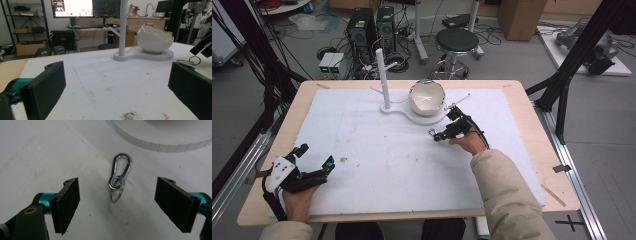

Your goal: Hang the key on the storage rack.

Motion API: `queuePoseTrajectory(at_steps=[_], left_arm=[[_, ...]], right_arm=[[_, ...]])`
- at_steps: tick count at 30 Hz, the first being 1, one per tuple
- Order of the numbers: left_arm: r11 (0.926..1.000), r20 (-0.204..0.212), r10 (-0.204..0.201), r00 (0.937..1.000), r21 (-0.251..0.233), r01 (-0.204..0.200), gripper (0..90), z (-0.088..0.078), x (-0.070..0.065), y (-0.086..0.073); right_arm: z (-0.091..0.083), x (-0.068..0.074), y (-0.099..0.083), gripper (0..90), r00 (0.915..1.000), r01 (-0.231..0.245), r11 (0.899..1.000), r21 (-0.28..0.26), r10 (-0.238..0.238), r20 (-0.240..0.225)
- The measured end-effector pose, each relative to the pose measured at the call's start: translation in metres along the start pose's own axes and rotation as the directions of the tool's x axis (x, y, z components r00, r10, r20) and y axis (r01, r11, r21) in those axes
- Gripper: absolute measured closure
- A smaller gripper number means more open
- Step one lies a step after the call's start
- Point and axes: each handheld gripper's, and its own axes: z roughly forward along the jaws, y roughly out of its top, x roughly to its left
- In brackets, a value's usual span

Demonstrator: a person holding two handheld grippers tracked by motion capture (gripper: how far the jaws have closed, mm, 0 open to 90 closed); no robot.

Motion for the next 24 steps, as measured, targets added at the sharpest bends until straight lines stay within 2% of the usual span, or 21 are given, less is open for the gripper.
queuePoseTrajectory(at_steps=[11,12,13,19,24], left_arm=[[1.0000,-0.001,-0.004,1.0000,-0.003,0.004,1.7,0.0003,-0.0002,-0.0001],[1.0000,-0.001,-0.003,1.0000,-0.002,0.003,1.7,0.0001,0.0000,0.0000],[1.0000,-0.001,-0.003,1.0000,-0.002,0.003,1.8,0.0002,-0.0001,-0.0001],[1.0000,-0.001,-0.003,1.0000,-0.002,0.003,1.8,0.0001,0.0000,-0.0001],[1.0000,-0.001,-0.002,1.0000,-0.003,0.002,1.8,0.0000,0.0001,-0.0001]], right_arm=[[0.0042,-0.0015,-0.0005,46.0,0.9986,-0.030,0.998,0.061,0.032,-0.042],[0.0046,-0.0020,-0.0005,48.8,0.9986,-0.023,0.998,0.057,0.026,-0.047],[0.0038,-0.0024,-0.0004,55.0,0.9979,-0.038,0.997,0.062,0.041,-0.049],[0.0029,-0.0031,-0.0003,65.4,0.9976,-0.034,0.998,0.058,0.038,-0.058],[0.0036,-0.0022,0.0000,71.3,0.9986,-0.028,0.998,0.057,0.030,-0.044]])
